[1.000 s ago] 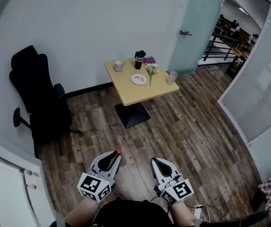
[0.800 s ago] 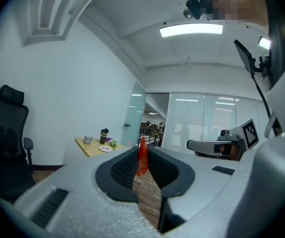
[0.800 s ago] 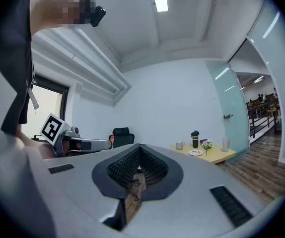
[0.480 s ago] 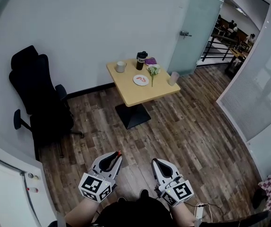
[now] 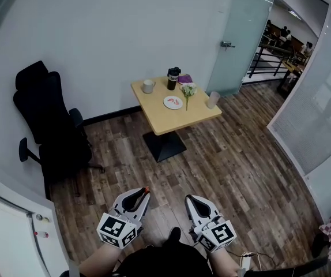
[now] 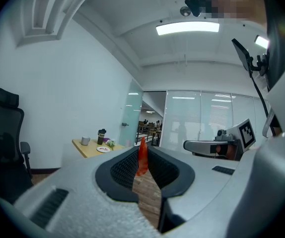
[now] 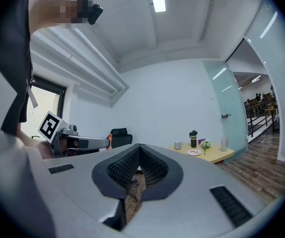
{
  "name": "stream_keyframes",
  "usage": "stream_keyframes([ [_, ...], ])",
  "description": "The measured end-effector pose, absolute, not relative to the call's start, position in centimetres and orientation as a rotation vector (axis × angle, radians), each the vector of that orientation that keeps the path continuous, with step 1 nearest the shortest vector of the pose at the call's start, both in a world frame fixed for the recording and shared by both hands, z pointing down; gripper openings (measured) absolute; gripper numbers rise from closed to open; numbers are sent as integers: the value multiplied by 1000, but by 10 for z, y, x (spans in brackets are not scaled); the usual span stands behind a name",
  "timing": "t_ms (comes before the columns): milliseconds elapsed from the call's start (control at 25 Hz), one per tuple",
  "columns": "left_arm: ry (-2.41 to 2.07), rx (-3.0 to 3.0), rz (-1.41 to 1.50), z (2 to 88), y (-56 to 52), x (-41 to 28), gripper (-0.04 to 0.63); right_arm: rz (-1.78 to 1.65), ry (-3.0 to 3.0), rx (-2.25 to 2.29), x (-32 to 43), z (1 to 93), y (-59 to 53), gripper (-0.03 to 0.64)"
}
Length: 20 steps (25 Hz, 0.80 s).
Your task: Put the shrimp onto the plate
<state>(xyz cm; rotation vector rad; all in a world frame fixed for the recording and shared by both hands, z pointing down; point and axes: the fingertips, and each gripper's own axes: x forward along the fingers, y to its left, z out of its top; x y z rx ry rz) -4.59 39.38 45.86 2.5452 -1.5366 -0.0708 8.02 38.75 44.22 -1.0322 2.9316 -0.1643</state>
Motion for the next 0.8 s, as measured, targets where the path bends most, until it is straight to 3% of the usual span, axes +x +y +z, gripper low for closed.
stream_keyframes([
  [800, -1586, 2553, -34, 441, 274, 34, 61, -132, 2916, -957, 161, 433, 266, 2],
])
